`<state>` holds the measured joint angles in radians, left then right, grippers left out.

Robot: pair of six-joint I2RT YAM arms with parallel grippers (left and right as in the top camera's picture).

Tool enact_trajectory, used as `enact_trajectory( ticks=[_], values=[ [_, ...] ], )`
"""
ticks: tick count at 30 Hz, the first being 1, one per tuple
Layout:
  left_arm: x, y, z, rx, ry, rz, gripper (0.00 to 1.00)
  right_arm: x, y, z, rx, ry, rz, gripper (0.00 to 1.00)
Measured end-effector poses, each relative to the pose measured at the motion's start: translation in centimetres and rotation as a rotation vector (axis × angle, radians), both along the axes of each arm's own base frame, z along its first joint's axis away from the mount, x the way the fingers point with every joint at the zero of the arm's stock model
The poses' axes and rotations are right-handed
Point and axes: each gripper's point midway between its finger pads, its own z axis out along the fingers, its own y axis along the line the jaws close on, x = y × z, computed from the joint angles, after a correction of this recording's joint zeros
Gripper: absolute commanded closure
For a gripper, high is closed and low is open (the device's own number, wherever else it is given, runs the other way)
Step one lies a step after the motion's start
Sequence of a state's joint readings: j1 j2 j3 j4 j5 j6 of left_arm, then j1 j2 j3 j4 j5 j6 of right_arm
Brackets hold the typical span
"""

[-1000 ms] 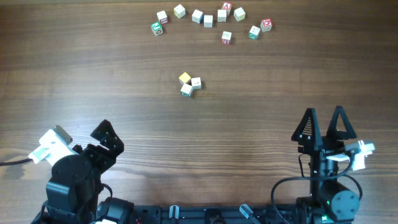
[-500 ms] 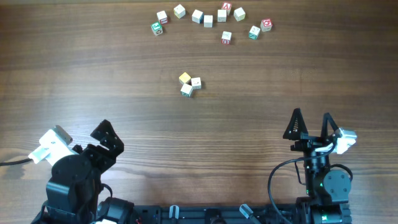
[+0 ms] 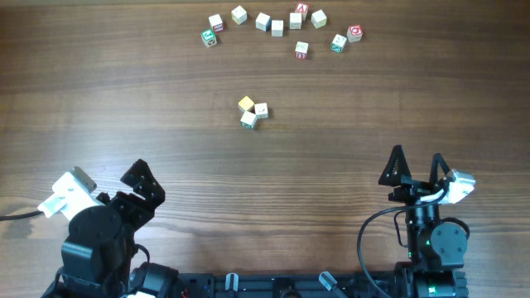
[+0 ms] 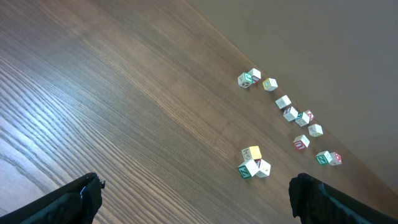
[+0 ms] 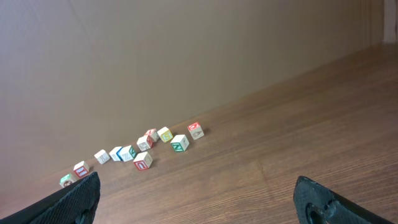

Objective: Form a circle

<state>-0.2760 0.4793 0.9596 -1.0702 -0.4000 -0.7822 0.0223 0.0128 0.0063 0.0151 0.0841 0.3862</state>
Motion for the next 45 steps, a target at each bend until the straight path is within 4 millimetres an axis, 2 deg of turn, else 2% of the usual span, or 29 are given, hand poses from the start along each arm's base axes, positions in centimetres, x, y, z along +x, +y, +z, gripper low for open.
enact_trajectory(
  ticks=[17, 27, 45],
  values=[
    [0.0, 0.0, 0.0, 0.0, 0.0, 0.0, 0.0, 0.0, 0.0, 0.0, 0.0, 0.0, 0.0, 0.0],
    [0.0, 0.0, 0.0, 0.0, 0.0, 0.0, 0.0, 0.02, 0.35, -0.18, -0.125, 0.014, 0.02, 0.0],
    [0.0, 0.0, 0.0, 0.0, 0.0, 0.0, 0.0, 0.02, 0.41, -0.19, -0.131, 0.014, 0.023, 0.0]
  ],
)
